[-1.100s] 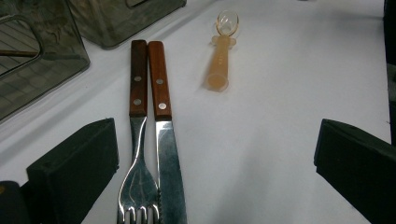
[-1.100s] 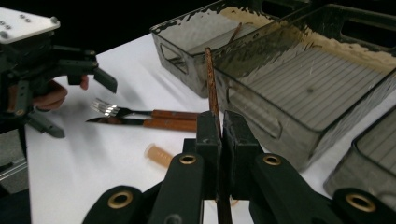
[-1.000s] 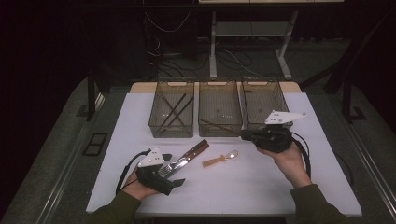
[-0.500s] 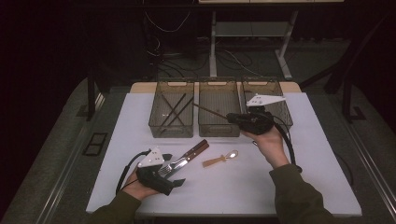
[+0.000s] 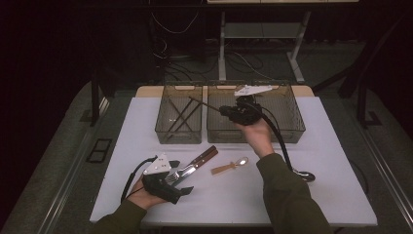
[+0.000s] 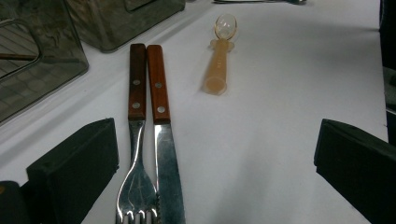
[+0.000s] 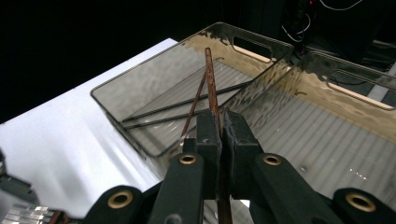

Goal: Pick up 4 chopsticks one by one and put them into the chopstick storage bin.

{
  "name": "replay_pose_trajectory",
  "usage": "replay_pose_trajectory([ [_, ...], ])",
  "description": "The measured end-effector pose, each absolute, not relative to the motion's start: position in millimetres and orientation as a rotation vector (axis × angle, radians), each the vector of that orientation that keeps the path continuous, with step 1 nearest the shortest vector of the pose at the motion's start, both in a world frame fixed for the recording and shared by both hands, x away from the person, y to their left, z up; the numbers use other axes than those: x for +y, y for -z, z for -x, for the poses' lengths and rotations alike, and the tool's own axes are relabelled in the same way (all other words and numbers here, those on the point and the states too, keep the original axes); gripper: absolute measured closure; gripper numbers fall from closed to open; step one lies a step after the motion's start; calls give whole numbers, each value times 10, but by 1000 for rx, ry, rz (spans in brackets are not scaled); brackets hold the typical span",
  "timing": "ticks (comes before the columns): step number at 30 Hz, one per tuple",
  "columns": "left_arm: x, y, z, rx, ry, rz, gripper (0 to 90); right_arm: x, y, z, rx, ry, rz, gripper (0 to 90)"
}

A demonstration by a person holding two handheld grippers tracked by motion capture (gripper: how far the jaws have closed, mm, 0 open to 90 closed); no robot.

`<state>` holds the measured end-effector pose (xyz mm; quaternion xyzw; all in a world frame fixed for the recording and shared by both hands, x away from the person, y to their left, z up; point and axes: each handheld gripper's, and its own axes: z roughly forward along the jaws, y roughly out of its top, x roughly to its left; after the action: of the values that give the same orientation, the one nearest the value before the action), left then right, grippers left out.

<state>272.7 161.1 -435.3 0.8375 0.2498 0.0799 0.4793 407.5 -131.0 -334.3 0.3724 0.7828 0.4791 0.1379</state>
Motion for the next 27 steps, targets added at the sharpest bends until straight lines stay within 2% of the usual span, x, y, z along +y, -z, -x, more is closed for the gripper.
replay_pose_trajectory([
  [27,1581,4375,-2743,607,-209,-2064,0,-361,3603,-4797,2325,-1149,-1142,856],
])
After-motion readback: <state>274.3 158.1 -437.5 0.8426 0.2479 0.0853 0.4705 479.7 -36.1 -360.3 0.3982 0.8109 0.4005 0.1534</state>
